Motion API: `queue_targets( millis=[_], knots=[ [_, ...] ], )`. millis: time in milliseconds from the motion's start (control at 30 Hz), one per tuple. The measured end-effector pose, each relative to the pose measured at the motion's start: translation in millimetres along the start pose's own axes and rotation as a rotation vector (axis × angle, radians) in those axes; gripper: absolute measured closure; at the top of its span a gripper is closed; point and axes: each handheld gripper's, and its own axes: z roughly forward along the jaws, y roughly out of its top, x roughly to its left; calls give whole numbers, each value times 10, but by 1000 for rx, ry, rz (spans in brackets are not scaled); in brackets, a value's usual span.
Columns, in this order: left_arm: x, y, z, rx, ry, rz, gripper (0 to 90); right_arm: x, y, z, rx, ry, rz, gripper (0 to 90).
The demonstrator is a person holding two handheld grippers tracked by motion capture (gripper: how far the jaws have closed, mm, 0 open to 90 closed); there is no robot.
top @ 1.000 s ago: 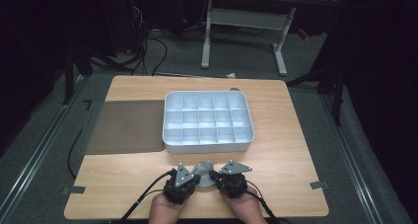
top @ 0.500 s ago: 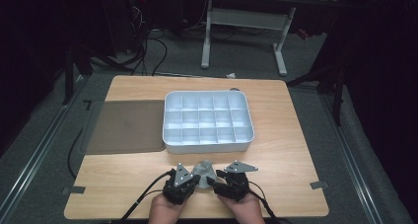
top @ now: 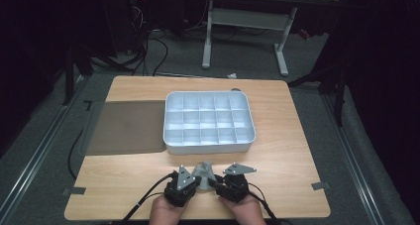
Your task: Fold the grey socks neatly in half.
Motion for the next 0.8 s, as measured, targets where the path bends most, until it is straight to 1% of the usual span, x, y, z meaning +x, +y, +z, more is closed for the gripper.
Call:
queue_targets(
  millis=[67, 133, 167, 233, 300, 333, 367, 400, 467, 533, 600, 667, 733, 800],
  knots=[
    [-3, 0, -2, 0, 3, 1, 887, 14, -4, -7, -4, -2, -12, 775],
    [-21, 10, -5, -10, 5, -11, 881, 24, -7, -12, -7, -8, -16, 784],
    [-42, 27, -5, -21, 12, -8, 870, 26, -7, -13, -8, -9, -17, 785],
    [-78, 73, 12, -43, 27, 12, 854, 27, -7, -17, -8, -8, -15, 787],
    [-78, 109, 53, -36, 39, 9, 855, 29, -13, -27, -7, -1, -20, 789],
    [-69, 112, 84, -20, 46, 5, 862, 35, -16, -36, -7, -1, -19, 791],
    [-62, 107, 110, -8, 39, -6, 870, 40, -20, -50, -6, -3, -22, 792],
    [-70, 104, 121, -6, 36, -7, 883, 45, -27, -74, -6, 0, -26, 793],
    [-107, 106, 142, 0, 36, 6, 898, 59, -45, -129, -16, 4, -30, 797],
    [-131, 109, 156, 3, 29, 16, 899, 72, -62, -182, -22, -3, -47, 798],
    [-133, 116, 166, 7, 15, 4, 900, 78, -65, -221, -33, 1, -52, 799],
    [-136, 119, 173, 8, 8, 2, 900, 113, -58, -247, -43, -1, -80, 799],
    [-135, 118, 174, 9, 5, 1, 900, 145, -55, -249, -48, 1, -94, 798],
    [-123, 118, 175, 8, -3, -11, 900, 168, -57, -238, -44, -5, -108, 786]
  ],
)
